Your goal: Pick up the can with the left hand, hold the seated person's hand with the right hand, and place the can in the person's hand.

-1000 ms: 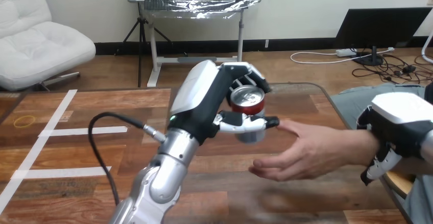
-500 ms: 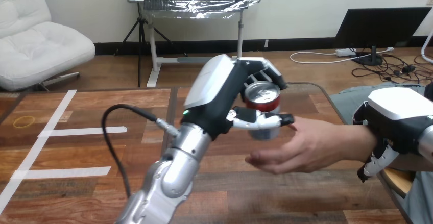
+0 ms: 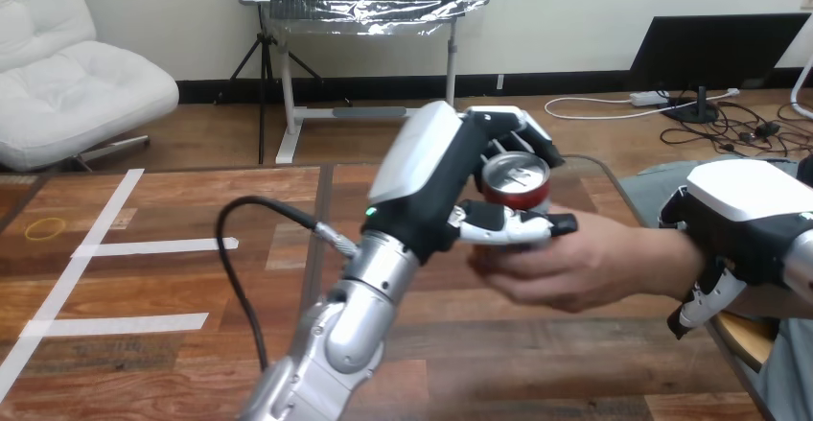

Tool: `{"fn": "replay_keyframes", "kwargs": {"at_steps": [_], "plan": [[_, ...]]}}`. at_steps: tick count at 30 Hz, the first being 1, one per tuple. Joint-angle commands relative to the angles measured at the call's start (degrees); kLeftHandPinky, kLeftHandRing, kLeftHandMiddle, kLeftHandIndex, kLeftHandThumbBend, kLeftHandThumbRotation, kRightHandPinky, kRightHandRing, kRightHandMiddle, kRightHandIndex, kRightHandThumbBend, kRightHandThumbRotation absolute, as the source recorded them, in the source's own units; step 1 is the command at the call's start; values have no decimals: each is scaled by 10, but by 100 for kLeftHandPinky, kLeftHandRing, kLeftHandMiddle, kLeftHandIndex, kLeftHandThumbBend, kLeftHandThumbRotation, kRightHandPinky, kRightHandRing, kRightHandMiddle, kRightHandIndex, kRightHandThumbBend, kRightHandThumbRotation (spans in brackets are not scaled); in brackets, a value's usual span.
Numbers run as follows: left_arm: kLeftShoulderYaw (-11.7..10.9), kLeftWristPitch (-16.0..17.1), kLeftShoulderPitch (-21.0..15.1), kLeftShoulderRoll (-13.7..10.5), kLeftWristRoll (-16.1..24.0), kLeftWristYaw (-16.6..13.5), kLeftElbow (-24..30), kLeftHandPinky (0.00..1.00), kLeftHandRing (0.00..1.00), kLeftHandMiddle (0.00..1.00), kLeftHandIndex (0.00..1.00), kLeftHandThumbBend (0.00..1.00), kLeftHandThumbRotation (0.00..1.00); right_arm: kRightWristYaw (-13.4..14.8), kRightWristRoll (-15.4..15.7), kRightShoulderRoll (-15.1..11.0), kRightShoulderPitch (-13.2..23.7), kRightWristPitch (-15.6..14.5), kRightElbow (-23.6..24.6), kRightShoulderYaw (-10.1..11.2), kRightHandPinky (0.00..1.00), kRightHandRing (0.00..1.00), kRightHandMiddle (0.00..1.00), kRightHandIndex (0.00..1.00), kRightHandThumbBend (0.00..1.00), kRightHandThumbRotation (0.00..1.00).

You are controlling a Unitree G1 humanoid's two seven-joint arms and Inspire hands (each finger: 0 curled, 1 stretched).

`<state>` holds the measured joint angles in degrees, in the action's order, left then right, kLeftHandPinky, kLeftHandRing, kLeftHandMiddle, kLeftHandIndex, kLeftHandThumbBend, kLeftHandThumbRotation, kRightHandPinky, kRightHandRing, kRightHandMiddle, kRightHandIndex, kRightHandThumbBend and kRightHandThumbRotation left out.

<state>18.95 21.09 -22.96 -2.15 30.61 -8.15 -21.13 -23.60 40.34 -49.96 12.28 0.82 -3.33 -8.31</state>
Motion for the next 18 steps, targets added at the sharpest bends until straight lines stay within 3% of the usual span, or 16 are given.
{"fn": "replay_keyframes", "kwargs": {"at_steps": [1,18], "plan": [[1,14,-46,15,-2,-16,-1,33,38,45,49,61,0,-1,-11,0,61,2,38,20,14,20,29,46,81,0],[17,15,-34,32,3,-26,-4,35,39,46,48,60,0,-1,-14,2,55,-1,42,23,14,20,29,46,82,0]]}}
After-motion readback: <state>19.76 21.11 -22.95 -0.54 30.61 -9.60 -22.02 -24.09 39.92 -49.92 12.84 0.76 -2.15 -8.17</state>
